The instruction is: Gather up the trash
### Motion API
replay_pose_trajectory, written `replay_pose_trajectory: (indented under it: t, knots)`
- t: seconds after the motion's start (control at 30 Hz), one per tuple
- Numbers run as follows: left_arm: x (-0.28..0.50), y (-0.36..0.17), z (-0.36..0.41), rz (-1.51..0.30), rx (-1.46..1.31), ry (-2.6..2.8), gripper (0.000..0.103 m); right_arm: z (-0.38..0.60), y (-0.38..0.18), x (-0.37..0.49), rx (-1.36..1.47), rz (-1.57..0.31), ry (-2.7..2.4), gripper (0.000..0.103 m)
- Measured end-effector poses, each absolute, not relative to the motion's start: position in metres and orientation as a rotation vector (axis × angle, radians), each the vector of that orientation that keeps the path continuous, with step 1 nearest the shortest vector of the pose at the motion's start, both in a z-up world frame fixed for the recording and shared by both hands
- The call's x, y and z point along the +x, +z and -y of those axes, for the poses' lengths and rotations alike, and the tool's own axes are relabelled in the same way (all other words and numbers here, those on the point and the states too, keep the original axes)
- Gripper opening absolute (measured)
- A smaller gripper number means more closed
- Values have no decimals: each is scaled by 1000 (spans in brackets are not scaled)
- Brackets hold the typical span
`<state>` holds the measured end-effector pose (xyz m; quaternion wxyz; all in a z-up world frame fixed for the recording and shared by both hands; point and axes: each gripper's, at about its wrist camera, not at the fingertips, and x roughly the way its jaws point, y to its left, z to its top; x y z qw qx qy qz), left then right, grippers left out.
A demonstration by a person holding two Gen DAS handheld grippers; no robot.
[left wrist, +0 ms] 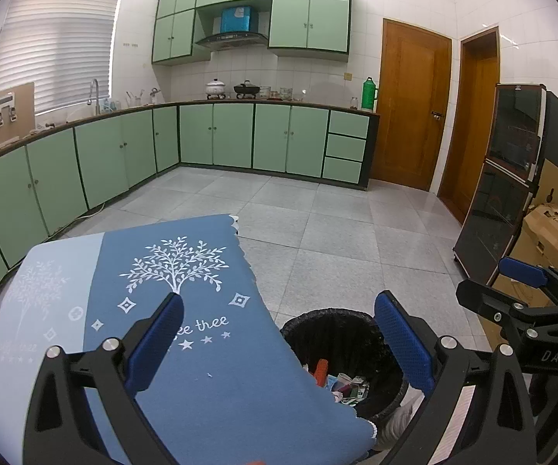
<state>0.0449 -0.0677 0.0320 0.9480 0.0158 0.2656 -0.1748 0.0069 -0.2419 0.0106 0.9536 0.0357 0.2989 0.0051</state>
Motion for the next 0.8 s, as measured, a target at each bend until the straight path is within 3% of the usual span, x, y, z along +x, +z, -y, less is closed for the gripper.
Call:
replay_pose_trajectory:
  t: [0.8]
  knots:
    - [44, 31, 66, -538, 35, -349, 97, 241, 10, 8, 77, -607, 14, 98]
